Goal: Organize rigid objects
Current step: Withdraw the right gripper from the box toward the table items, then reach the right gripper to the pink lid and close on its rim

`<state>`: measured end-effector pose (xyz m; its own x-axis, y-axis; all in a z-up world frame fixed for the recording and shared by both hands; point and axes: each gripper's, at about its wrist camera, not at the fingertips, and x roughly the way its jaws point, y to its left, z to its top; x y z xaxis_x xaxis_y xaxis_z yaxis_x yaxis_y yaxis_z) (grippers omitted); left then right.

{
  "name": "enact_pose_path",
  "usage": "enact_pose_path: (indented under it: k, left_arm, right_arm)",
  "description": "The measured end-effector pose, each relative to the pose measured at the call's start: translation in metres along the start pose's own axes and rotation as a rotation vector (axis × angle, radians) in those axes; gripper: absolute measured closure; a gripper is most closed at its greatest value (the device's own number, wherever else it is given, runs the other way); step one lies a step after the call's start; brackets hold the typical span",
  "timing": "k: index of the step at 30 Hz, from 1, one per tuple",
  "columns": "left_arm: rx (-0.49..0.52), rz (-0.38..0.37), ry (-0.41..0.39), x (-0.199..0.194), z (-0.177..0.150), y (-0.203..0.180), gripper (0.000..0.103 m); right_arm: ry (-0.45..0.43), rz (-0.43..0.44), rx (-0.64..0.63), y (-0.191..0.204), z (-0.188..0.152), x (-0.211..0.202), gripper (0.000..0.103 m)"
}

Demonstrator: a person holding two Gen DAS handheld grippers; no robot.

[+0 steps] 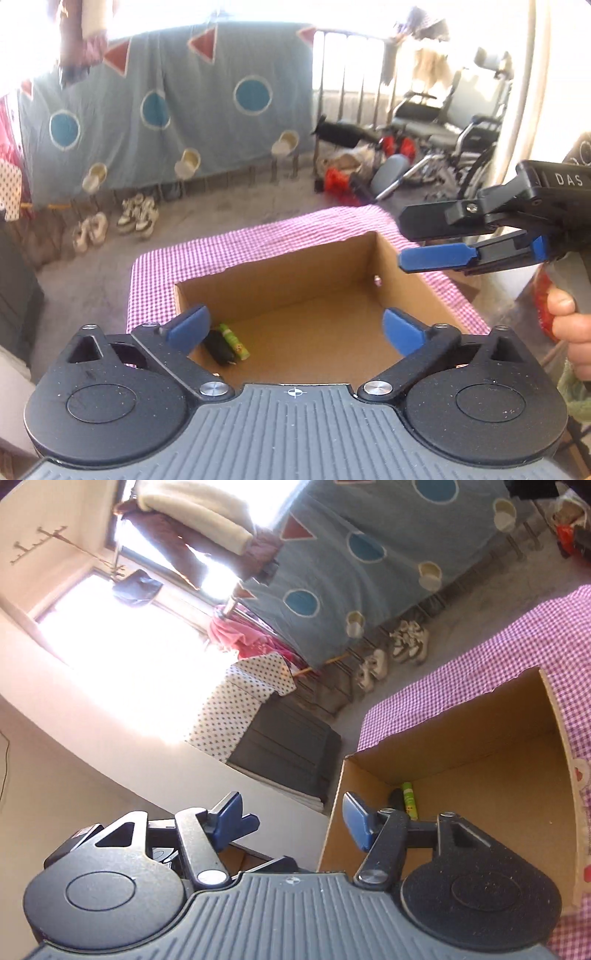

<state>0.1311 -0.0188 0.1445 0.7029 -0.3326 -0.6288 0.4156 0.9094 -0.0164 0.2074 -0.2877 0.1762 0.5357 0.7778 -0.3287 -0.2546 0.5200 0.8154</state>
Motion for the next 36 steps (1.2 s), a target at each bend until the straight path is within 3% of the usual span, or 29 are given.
enact_pose_path:
  k: [3,8,14,18,28,31,36]
  left_arm:
    - [0.0,-0.017,-0.026,-0.018,-0.029,-0.011,0.0]
    - [-0.058,-0.082,0.053,-0.01,-0.083,-0.014,0.0]
    - [-0.133,-0.082,0.167,0.01,-0.138,-0.012,0.0]
    - [-0.102,-0.105,0.235,0.018,-0.166,-0.018,0.0]
    - [0.048,-0.008,0.275,0.042,-0.198,-0.041,0.002]
    - [0.065,-0.011,0.297,0.052,-0.202,-0.042,0.006]
    - [0.073,-0.022,0.328,0.063,-0.206,-0.042,0.017]
  right_arm:
    - [-0.044,-0.028,-0.011,-0.004,-0.039,-0.027,0.029]
    - [-0.076,-0.146,-0.018,-0.019,-0.109,-0.041,0.028]
    - [0.02,-0.235,0.036,-0.037,-0.177,-0.012,0.028]
    - [0.119,-0.299,0.085,-0.047,-0.214,0.008,0.033]
    - [0.224,-0.394,0.056,-0.046,-0.231,0.05,0.048]
    - [0.242,-0.41,0.046,-0.043,-0.234,0.058,0.049]
    - [0.254,-0.426,0.026,-0.039,-0.236,0.071,0.062]
